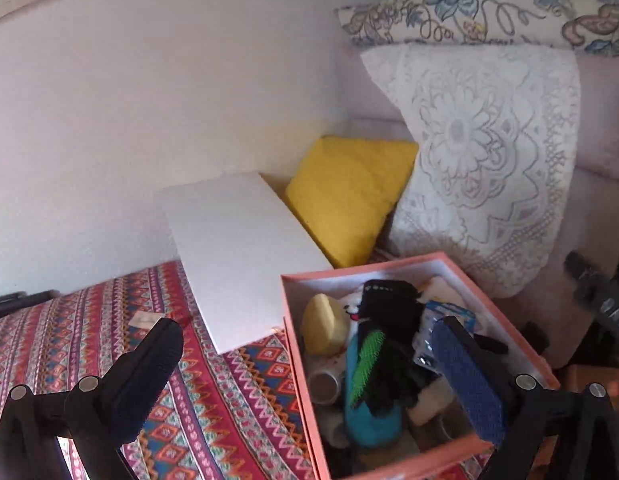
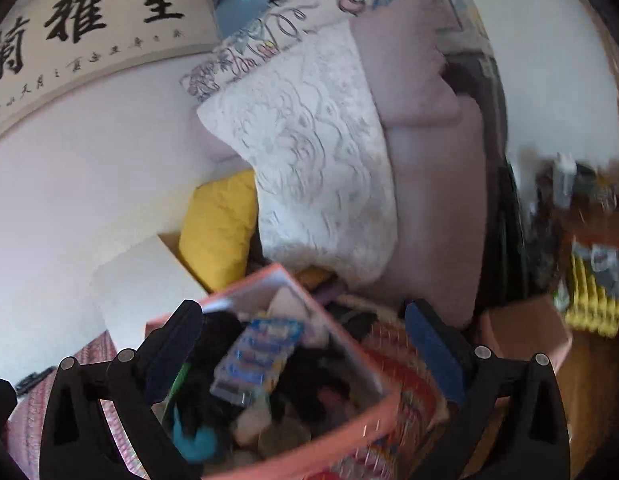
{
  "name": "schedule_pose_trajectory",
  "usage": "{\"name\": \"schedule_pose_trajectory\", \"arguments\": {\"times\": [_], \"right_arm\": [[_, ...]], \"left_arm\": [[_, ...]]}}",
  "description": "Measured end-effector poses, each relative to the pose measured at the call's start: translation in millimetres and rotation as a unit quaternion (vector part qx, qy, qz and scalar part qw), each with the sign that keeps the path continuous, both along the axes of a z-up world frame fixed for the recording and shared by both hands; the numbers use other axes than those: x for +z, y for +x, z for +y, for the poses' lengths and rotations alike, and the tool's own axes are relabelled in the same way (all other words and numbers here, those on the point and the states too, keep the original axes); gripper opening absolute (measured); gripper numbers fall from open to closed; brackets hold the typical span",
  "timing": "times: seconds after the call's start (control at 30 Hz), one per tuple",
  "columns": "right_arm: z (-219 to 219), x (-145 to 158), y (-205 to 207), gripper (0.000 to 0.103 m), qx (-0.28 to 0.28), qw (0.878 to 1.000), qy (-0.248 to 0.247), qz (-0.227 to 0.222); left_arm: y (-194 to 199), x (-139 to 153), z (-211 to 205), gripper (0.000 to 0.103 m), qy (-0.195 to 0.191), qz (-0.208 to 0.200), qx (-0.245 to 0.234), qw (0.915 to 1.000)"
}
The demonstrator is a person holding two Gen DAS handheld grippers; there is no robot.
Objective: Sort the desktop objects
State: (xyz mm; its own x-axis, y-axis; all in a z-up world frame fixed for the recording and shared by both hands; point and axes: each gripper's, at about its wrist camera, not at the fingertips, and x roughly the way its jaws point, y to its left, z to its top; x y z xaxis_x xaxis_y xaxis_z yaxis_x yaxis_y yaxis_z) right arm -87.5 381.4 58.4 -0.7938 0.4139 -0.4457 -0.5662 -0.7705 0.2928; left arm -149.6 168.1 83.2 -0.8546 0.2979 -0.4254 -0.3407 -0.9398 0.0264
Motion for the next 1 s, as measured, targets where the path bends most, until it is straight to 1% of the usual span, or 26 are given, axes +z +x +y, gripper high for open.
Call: {"name": "schedule_pose_trajectory", "arguments": {"times": [0.07,0.13,0.2,0.27,0.37,0.47,0.63,0.8,0.9,1.0], "right_arm": [[-18,-26,21,0.103,0.007,0.999,-0.032,-0.018],[-42,-52,40,0.103,0.040,0.998,-0.035,-0.045],[-64,-71,56,0.103,0.063,0.995,-0.012,-0.078],[-80,-77,70,0.103,0.059,0.992,0.020,-0.113],[-94,-71,90,0.103,0.045,0.989,0.049,-0.132],[-101,-54,112,0.103,0.034,0.992,0.054,-0.113],[-111,-26,141,0.103,0.027,0.994,0.072,-0.078],[-121,-11,163,0.103,0.026,0.995,0.081,-0.060],[-126,-6,169,0.103,0.028,0.994,0.085,-0.057],[-131,-5,172,0.103,0.032,0.994,0.091,-0.059]], "left_arm": [[24,-11,-9,0.102,0.005,-0.003,-0.004,1.0000],[48,-24,-19,0.102,0.006,-0.014,-0.002,0.9999],[67,-34,-27,0.102,0.000,-0.028,0.004,0.9996],[87,-41,-32,0.102,-0.009,-0.036,0.005,0.9993],[117,-43,-38,0.102,-0.025,-0.033,0.005,0.9991],[145,-37,-43,0.102,-0.023,-0.021,-0.004,0.9995],[177,-24,-49,0.102,-0.018,-0.002,-0.015,0.9997],[196,-16,-58,0.103,-0.004,0.009,-0.016,0.9998],[202,-16,-64,0.102,0.011,0.005,-0.016,0.9998],[206,-19,-66,0.102,0.012,0.006,-0.007,0.9999]]}}
